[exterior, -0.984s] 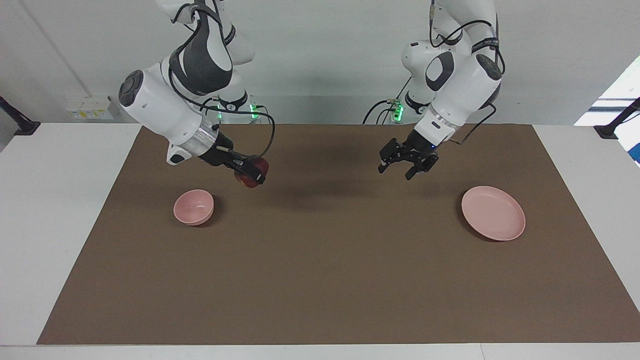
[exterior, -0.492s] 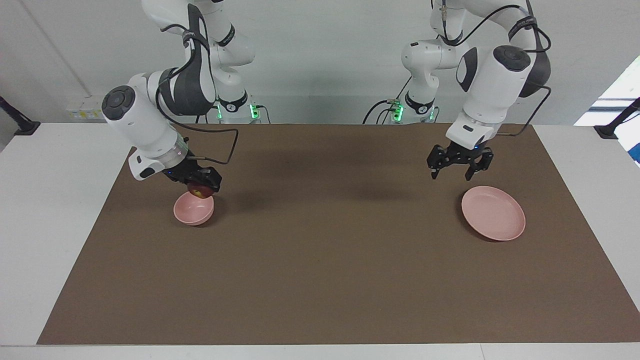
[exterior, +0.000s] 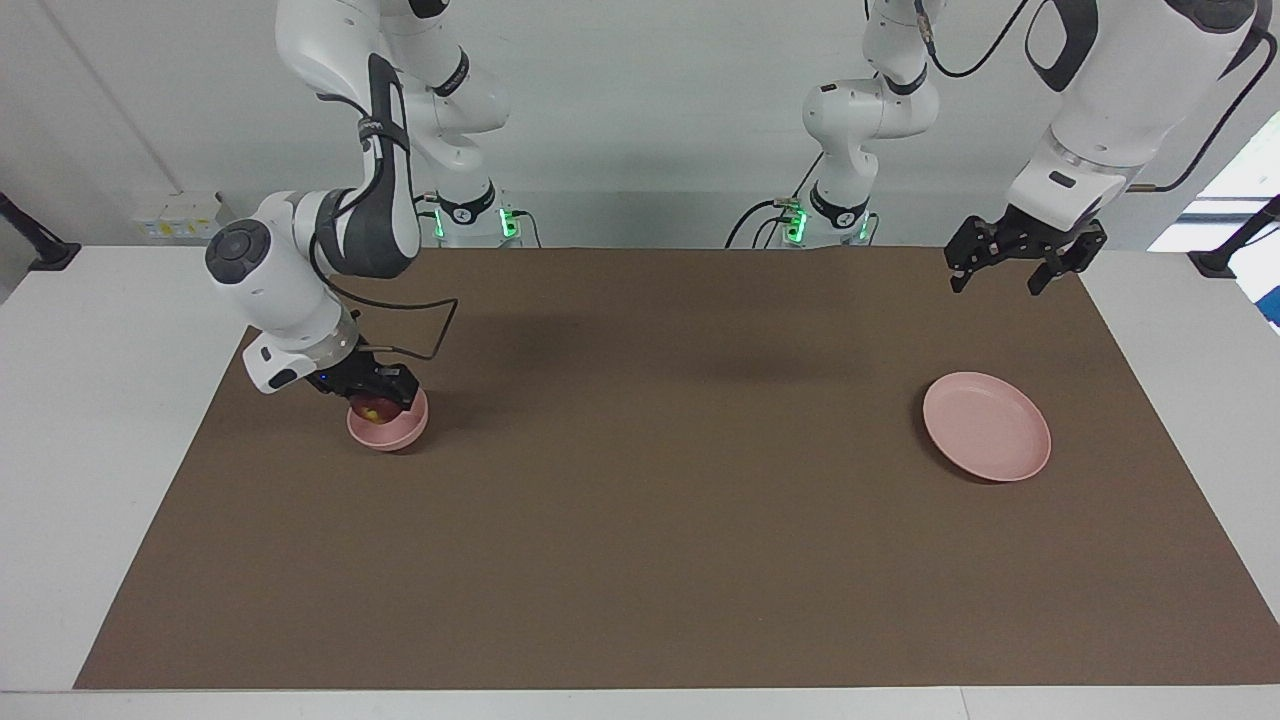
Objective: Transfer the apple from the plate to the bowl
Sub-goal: 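Carry the apple with the right gripper over the small pink bowl, then lower the apple into the bowl and open the right gripper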
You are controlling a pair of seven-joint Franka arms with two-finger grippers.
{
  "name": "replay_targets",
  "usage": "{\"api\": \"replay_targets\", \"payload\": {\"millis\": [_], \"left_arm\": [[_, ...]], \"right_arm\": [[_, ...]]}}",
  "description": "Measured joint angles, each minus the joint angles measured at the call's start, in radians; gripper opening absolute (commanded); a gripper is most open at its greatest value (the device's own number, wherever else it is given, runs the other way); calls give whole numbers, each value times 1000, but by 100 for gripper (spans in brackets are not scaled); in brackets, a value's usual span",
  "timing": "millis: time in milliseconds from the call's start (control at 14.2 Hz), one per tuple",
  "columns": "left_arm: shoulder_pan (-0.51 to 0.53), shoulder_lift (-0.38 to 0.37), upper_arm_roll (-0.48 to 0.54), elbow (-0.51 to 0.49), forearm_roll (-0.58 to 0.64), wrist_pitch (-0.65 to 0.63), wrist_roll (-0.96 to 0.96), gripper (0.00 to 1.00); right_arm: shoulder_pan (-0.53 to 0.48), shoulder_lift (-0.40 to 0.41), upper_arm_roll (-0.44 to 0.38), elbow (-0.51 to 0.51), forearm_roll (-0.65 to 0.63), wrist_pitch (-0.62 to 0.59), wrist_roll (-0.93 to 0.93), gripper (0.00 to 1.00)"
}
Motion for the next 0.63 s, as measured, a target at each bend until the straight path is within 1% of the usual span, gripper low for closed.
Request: {"api": "replay_targets", "payload": {"millis": [281, 633], "left_arm": [[-37, -68, 34, -6, 0, -46, 3, 100], [-37, -83, 48, -37, 0, -48, 3, 100]], "right_arm": [[0, 9, 0, -29, -12, 32, -27, 0], [-1, 13, 0, -42, -15, 41, -28, 0]]}}
